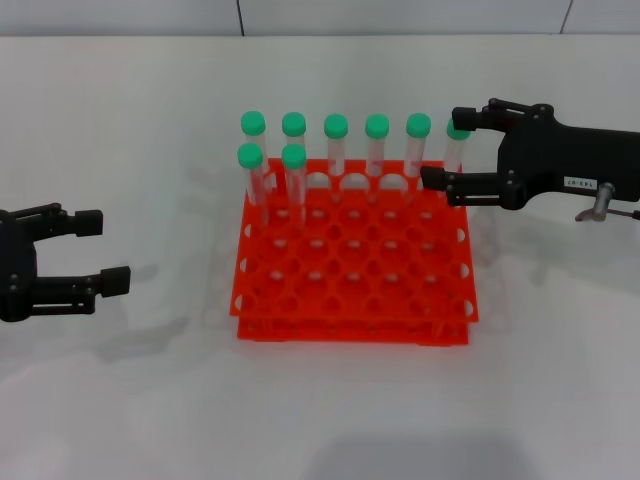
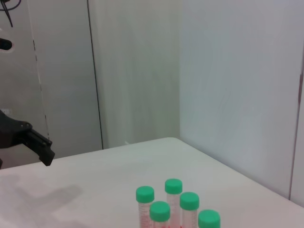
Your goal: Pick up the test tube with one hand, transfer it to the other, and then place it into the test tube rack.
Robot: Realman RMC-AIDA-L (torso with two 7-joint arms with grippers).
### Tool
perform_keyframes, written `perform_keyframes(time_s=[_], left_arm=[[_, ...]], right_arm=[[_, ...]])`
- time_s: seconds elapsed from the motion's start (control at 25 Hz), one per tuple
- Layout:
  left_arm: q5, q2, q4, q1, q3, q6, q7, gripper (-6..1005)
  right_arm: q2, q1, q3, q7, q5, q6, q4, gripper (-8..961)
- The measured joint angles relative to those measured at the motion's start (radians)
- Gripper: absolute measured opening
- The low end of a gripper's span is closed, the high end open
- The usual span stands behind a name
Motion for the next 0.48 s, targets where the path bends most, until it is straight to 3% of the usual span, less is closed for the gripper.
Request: perform_keyframes(time_s=[0.48], left_arm=[[-0.01,0.001,0.0,0.0,0.0,0.0,0.0,888]], right_arm=[[-0.007,-0.001,0.001,0.0,-0.012,0.003,-0.003,862]])
